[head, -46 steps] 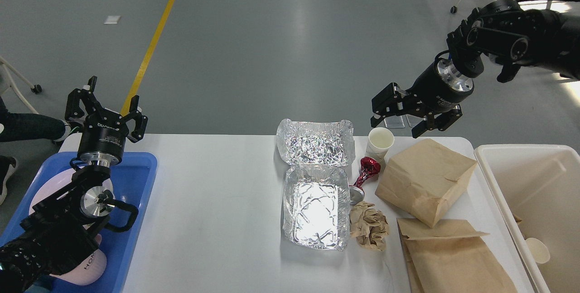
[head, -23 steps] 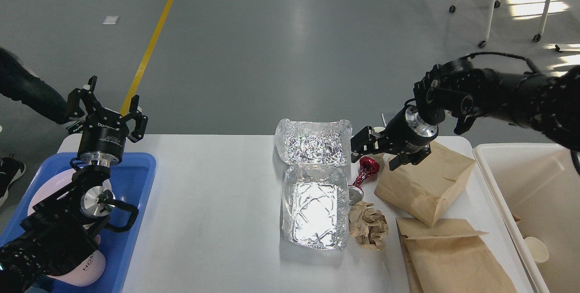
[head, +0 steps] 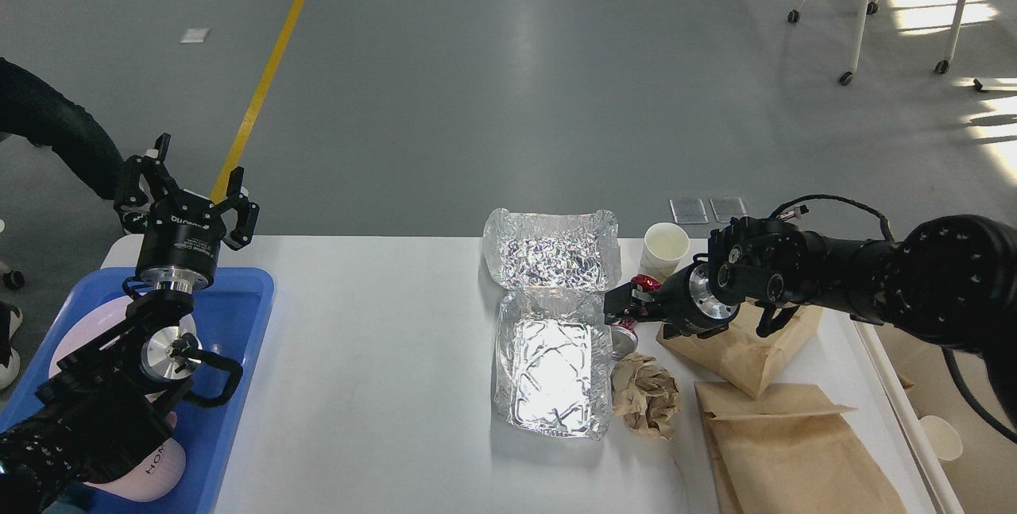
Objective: Tidy desktop
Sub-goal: 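Move the right gripper down to the nearer foil tray, then grasp the nearer foil tray edge with the right gripper and lift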
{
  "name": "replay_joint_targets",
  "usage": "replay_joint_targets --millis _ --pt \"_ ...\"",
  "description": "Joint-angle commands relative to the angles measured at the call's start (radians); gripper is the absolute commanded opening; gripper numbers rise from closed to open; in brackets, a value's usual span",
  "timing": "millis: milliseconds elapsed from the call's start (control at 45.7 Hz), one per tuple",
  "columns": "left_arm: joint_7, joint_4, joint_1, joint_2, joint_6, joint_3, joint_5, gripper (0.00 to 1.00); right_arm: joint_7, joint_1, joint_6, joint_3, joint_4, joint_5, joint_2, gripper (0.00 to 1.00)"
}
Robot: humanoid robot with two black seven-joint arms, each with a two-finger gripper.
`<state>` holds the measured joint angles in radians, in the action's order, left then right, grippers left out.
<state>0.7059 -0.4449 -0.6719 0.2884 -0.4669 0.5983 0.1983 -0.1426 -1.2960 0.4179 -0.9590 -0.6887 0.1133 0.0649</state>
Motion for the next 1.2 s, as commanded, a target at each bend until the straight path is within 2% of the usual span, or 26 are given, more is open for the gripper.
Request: replay_joint_targets --millis 0,285,504,635,679,744,788,854,1139,1182 --pt "0.001 0.0 0.0 0.0 -0.001 0.0 0.0 0.97 -0.002 0.026 -0.007 0.022 0.017 0.0 -0.008 0.86" --pt "0.001 0.0 0.0 0.0 -0.001 0.0 0.0 0.97 0.0 0.027 -0.008 0.049 0.018 0.002 -0.033 0.86" --pt "0.0 0.0 0.0 0.0 -0.001 0.0 0.0 0.96 0.0 0.083 -0.096 0.049 0.055 0.002 -0.073 0.86" --pt "0.0 0.0 0.0 0.0 -0.001 0.0 0.001 0.96 0.0 0.099 -0.11 0.048 0.06 0.002 -0.082 0.84" --pt "0.0 0.0 0.0 0.0 0.001 0.0 0.0 0.97 0.001 0.103 -0.11 0.048 0.06 0.002 -0.083 0.74" --pt "0.001 0.0 0.0 0.0 0.001 0.0 0.001 0.97 0.003 0.104 -0.11 0.037 0.06 0.002 -0.083 0.52" --pt "0.0 0.0 0.0 0.0 -0.001 0.0 0.001 0.97 0.003 0.104 -0.11 0.034 0.06 0.002 -0.083 0.47" --pt "0.0 0.0 0.0 0.0 -0.001 0.0 0.0 0.97 0.003 0.104 -0.11 0.036 0.058 0.002 -0.083 0.44" --pt "0.0 0.0 0.0 0.0 0.001 0.0 0.0 0.97 0.003 0.104 -0.096 0.034 0.048 0.002 -0.083 0.0" --pt "0.0 0.0 0.0 0.0 -0.001 0.0 0.0 0.97 0.003 0.104 -0.093 0.036 0.046 0.002 -0.083 0.0"
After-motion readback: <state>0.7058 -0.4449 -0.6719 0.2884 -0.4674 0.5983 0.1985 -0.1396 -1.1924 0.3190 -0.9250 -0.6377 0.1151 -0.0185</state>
